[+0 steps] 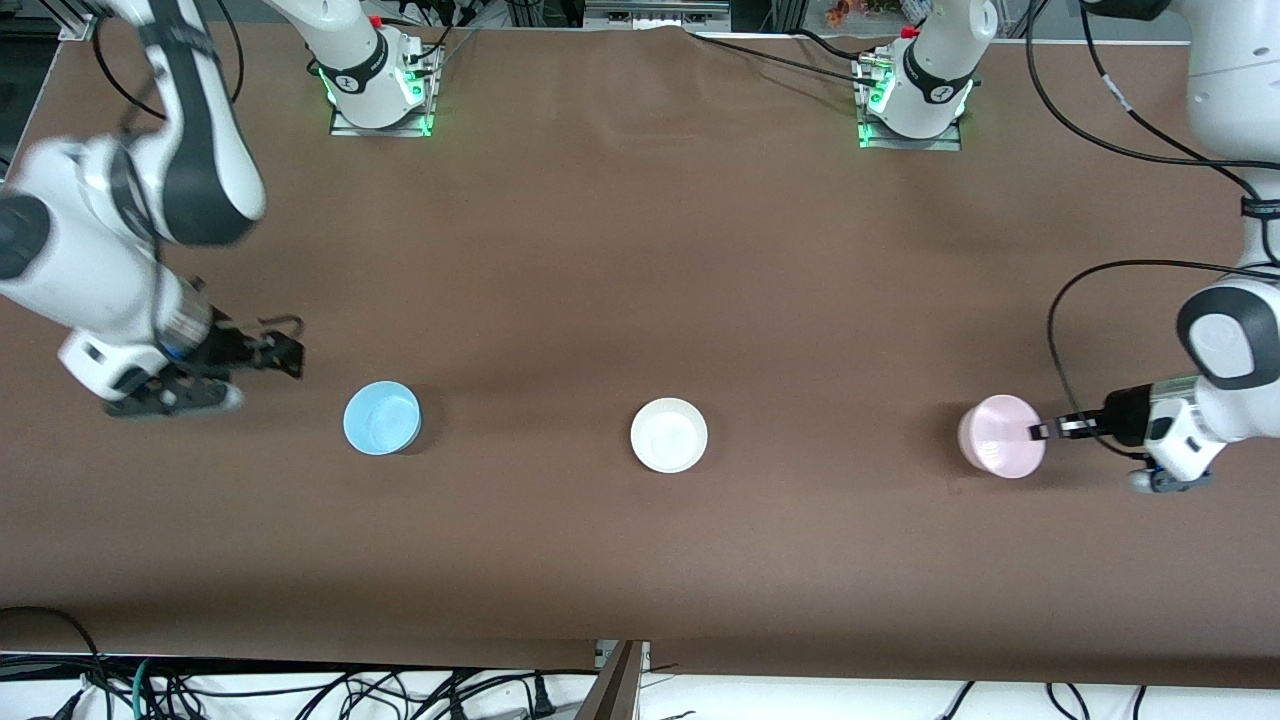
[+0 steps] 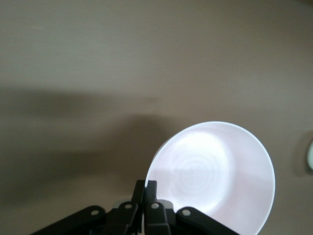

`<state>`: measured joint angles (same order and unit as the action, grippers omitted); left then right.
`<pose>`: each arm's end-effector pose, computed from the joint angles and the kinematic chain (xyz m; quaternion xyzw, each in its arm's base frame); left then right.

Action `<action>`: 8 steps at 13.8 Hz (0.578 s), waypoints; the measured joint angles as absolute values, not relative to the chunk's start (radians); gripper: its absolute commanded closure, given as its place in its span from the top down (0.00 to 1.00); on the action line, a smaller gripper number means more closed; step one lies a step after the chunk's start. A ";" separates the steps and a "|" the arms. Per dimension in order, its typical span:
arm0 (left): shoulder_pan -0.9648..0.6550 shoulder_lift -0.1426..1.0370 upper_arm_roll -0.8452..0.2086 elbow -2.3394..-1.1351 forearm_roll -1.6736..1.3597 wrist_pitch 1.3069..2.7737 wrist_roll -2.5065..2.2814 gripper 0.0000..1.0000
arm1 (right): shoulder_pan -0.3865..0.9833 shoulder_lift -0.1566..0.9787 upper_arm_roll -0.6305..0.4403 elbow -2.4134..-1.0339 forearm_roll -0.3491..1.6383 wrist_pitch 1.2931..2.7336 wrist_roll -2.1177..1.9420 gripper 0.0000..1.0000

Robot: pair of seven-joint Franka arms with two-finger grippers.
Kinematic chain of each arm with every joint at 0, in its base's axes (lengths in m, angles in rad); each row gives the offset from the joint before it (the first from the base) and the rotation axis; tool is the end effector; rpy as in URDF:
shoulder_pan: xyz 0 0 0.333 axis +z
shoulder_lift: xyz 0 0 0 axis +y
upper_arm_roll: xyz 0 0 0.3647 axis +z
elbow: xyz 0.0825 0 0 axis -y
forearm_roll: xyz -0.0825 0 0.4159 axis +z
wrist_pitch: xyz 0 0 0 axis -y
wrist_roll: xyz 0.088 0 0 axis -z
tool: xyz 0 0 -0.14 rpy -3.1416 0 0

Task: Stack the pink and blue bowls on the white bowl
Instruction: 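Grasp the pink bowl with the left gripper while the right gripper reaches the blue bowl, then carry the pink bowl onto the white bowl while the right gripper grasps the blue bowl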

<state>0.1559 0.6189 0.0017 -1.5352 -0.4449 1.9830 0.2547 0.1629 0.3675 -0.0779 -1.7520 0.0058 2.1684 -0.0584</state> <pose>0.7363 0.0763 0.2766 0.9759 0.0579 -0.0420 0.2063 0.6977 0.0643 0.3623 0.9970 0.0730 0.0252 0.0111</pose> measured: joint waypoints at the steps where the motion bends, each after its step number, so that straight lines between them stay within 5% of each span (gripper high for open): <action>1: 0.136 0.615 -0.035 -1.535 -0.445 1.983 0.241 0.00 | 0.173 0.432 -0.076 -1.743 0.006 2.228 -0.058 0.95; 5: 0.020 0.618 -0.121 -1.537 -0.445 2.009 0.221 0.00 | 0.184 0.660 -0.076 -1.642 0.027 2.311 -0.058 0.91; 8: -0.073 0.629 -0.177 -1.541 -0.445 2.119 0.153 0.00 | 0.184 0.737 -0.078 -1.619 0.047 2.366 -0.058 0.75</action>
